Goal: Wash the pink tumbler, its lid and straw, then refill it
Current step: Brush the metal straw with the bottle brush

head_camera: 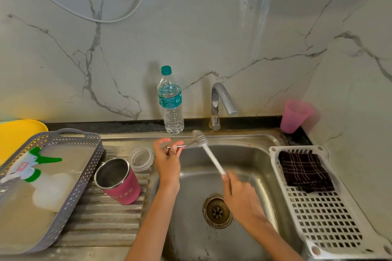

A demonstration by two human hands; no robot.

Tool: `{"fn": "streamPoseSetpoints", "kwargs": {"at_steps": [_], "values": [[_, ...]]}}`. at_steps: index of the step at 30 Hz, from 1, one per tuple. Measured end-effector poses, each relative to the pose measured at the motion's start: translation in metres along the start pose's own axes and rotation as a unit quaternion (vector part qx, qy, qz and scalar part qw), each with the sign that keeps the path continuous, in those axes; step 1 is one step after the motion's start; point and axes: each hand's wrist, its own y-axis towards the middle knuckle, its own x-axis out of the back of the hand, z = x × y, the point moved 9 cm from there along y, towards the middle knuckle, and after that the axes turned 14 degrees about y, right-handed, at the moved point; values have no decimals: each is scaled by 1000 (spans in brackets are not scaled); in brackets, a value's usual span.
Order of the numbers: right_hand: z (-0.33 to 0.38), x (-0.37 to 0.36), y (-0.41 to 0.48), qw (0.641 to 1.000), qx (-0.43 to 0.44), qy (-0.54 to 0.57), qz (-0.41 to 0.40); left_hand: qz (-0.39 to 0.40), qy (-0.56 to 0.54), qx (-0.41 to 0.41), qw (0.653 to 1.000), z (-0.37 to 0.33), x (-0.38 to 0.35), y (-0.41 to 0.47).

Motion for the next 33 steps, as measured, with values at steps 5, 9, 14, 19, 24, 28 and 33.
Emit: {"fn": "streamPoseSetpoints", "kwargs": {"at_steps": [5,9,14,19,24,28,33], "values": [[-7,7,10,1000,-7,7,-9,15,6,-12,1000,-8,3,10],[-5,16,13,1000,-2,4,-21,18,21,-17,999,-9,0,9],[4,12,4,1000,21,-9,-5,25,30,-24,999,-11,-4,12],[0,28,15,999,21,-24,-4,30,53,-45,997,-22,-10,9],[-1,36,22,999,26,-31,7,36,51,-46,997,-31,-10,11],[6,40,18,999,38,-28,6,18,40,-45,998,-35,-9,4],[8,43,10,996,75,-54,20,26,43,-34,998,-38,-11,-2]]}}
